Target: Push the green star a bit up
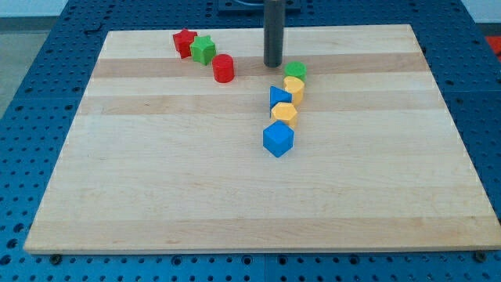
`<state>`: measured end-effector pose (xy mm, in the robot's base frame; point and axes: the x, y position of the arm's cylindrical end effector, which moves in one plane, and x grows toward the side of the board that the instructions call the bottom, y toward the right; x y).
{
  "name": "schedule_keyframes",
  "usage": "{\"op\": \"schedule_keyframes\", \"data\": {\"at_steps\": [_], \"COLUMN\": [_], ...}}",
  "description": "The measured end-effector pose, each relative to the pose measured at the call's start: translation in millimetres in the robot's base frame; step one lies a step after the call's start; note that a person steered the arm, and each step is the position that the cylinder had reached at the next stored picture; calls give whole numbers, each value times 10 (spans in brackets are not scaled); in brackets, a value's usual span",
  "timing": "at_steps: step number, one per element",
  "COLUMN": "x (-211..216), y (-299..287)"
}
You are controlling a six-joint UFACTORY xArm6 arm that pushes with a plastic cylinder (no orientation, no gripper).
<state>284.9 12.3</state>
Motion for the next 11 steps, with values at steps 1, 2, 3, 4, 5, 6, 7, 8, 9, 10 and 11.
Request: {"op": "schedule_keyframes", "data": {"at_steps": [1,2,3,4,5,6,7,8,9,10,11], "x": [23,240,486,639,678,624,353,67,-119,-120,77], "y": [-264,-267,-322,-681,-1175,-1594,-1632,-1457,-1136,-1218,-1435]}}
